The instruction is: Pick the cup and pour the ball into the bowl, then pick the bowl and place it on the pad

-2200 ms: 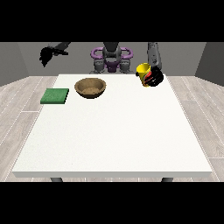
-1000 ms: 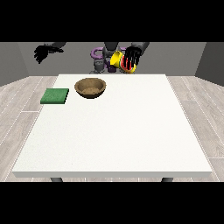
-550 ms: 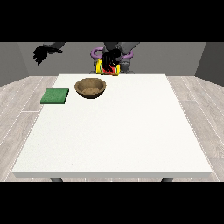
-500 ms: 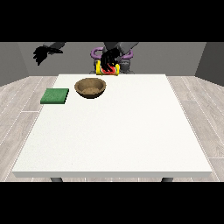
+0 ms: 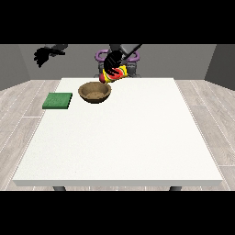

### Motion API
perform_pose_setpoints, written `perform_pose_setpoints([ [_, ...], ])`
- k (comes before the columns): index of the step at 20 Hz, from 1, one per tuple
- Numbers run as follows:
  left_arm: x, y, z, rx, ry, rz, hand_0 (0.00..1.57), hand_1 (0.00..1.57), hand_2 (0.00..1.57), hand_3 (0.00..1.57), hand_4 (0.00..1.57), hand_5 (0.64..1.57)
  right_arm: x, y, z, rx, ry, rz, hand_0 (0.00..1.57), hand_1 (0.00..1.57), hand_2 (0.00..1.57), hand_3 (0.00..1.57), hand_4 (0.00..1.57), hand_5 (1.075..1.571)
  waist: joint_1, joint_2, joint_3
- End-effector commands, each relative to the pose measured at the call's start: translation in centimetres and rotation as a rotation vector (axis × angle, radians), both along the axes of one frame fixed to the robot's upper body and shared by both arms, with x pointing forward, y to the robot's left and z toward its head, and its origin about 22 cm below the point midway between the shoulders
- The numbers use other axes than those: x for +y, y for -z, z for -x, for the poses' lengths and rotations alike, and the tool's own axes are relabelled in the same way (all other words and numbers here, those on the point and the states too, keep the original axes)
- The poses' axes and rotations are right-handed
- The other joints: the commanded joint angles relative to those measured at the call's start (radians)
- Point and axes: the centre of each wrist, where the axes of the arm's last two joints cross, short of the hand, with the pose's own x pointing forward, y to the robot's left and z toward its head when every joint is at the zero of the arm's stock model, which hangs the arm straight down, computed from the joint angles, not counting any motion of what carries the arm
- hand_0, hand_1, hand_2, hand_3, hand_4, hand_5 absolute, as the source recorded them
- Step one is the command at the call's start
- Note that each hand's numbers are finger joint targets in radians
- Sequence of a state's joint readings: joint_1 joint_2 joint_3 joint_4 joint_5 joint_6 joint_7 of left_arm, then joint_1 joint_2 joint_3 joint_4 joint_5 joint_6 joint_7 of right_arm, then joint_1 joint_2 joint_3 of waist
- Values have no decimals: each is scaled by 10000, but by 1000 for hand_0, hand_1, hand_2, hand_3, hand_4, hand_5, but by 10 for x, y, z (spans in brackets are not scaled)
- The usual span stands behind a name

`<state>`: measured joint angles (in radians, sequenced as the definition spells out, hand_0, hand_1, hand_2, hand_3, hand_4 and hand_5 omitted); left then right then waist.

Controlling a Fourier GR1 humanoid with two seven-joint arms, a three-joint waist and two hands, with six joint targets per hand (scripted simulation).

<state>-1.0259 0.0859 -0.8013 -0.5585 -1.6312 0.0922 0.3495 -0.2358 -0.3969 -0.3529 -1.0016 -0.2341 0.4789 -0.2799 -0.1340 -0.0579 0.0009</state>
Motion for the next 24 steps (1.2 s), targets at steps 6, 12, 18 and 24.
perform_pose_setpoints([
  [6, 8, -37, -9, 419, -905, 5773, 1499, 1499, 1571, 1571, 1571, 1092, 19, 16, 0, 992, 853, -190, 0, 0, 0, 0, 225, 1565, 1132, -142, -96],
  [12, 46, -15, -1, 1458, -2903, 12783, 1023, 1023, 1257, 941, 1391, 1300, 18, 29, 20, 1111, 1148, -447, 0, 0, 0, 0, 251, 1567, 1276, -166, -155],
  [18, 76, 5, 23, 1967, -3341, 18921, 0, 0, 0, 0, 0, 1550, 62, 23, -7, 309, 385, -690, 0, 0, 0, 0, 303, 1568, 823, 1302, -240],
  [24, 90, 18, 52, 4313, -373, 21519, 0, 0, 0, 0, 0, 1565, 122, 40, -13, 344, 1025, -756, 0, 0, 0, 0, 213, 1571, 1814, 1511, -65],
])
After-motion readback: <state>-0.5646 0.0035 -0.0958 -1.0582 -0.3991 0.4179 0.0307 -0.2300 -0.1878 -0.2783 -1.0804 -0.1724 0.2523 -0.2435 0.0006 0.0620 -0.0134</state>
